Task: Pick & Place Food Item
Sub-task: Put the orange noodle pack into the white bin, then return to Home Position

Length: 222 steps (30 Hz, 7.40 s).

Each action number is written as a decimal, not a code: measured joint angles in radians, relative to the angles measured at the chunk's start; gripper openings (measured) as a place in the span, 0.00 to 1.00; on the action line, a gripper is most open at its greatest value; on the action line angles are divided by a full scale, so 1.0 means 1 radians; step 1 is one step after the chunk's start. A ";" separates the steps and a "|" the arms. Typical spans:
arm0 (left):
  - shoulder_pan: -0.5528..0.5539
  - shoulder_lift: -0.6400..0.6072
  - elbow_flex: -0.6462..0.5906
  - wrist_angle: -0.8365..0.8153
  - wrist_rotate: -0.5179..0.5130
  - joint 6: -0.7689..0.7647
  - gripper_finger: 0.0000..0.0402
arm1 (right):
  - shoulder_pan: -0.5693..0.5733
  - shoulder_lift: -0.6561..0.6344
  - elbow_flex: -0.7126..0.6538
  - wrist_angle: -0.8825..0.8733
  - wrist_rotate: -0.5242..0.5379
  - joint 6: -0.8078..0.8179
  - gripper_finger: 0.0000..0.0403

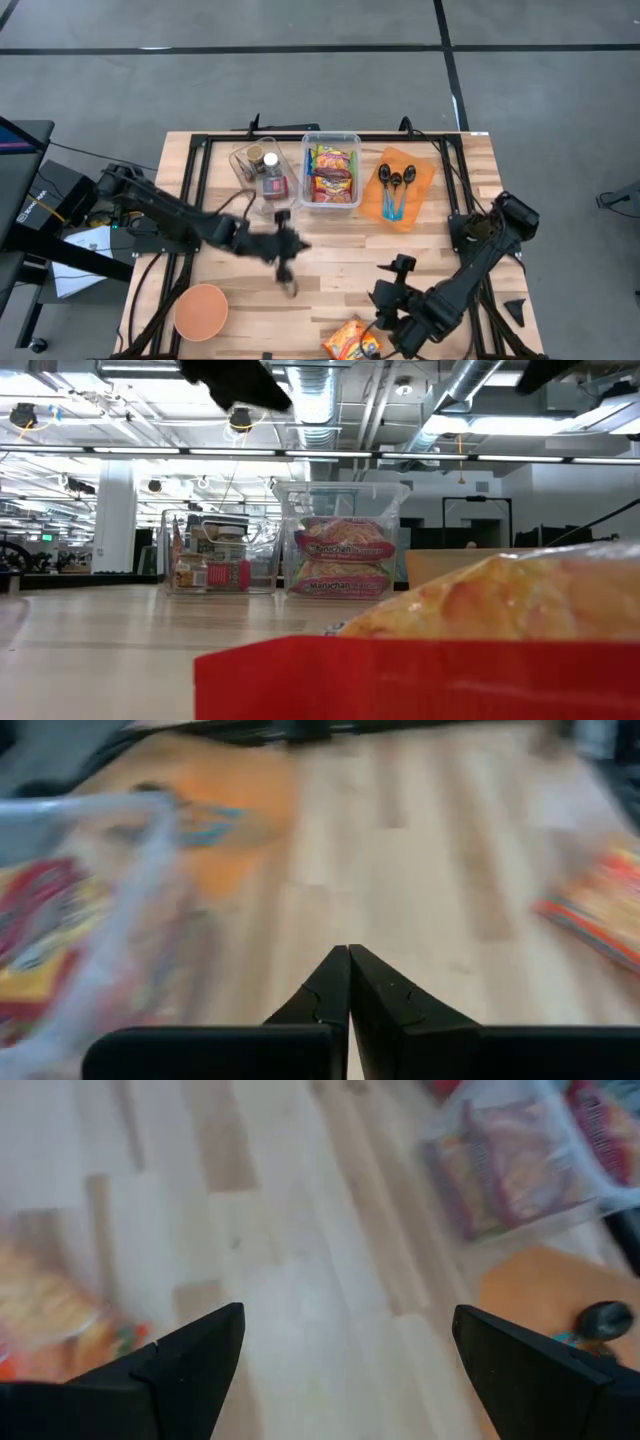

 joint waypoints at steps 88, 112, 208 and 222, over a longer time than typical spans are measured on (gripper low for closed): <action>-0.422 0.000 0.000 0.105 -0.013 0.155 0.00 | -0.164 0.289 0.031 0.583 -0.821 -0.325 0.04; -0.413 -0.004 0.001 -0.143 -0.457 -0.056 0.00 | -0.095 0.238 0.260 0.216 -0.071 -0.312 0.00; -0.421 -0.097 0.000 -0.393 -0.479 -0.364 0.00 | -1.031 -0.322 -0.073 0.459 -0.624 -0.794 0.42; -0.420 -0.139 -0.112 -0.370 -0.529 -0.428 0.00 | -0.519 -0.552 -0.273 0.618 -0.414 -0.754 0.41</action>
